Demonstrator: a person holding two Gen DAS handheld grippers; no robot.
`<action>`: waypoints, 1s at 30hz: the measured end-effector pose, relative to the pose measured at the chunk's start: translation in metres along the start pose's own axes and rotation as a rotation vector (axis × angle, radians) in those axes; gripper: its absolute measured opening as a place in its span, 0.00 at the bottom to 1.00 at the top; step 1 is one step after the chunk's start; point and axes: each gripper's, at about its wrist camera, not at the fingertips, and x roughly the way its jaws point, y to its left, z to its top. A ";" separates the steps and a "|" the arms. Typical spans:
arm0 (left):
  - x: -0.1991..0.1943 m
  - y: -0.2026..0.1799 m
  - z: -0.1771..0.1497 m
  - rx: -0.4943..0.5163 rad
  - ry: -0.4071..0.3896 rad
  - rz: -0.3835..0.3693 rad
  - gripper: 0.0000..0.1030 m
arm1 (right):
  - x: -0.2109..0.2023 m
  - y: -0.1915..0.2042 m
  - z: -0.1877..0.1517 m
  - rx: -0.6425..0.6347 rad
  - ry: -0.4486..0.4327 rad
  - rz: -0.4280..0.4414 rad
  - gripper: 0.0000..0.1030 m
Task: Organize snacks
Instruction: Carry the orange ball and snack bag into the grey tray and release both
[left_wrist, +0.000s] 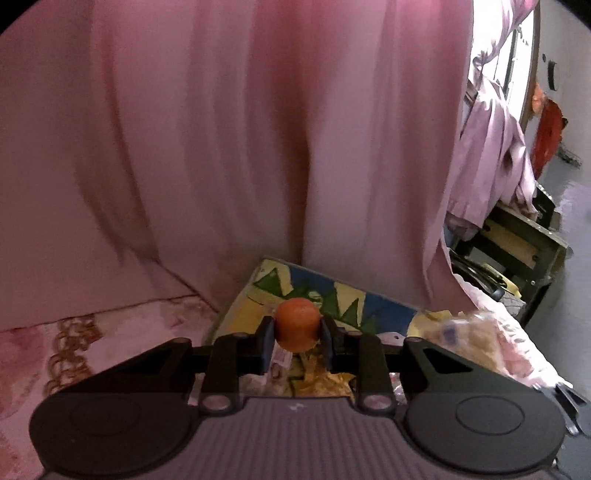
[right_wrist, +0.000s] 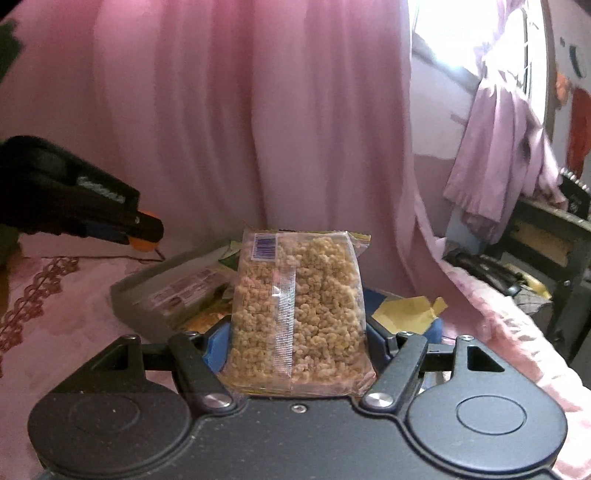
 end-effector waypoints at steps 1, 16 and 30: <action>0.006 0.000 0.000 0.003 0.007 -0.009 0.28 | 0.003 0.003 0.000 -0.032 0.015 0.021 0.71; 0.069 0.000 -0.024 0.011 0.216 -0.055 0.28 | 0.022 0.012 -0.009 -0.129 0.082 0.056 0.71; 0.067 0.007 -0.020 -0.042 0.235 -0.038 0.29 | 0.027 0.011 -0.011 -0.156 0.111 0.065 0.74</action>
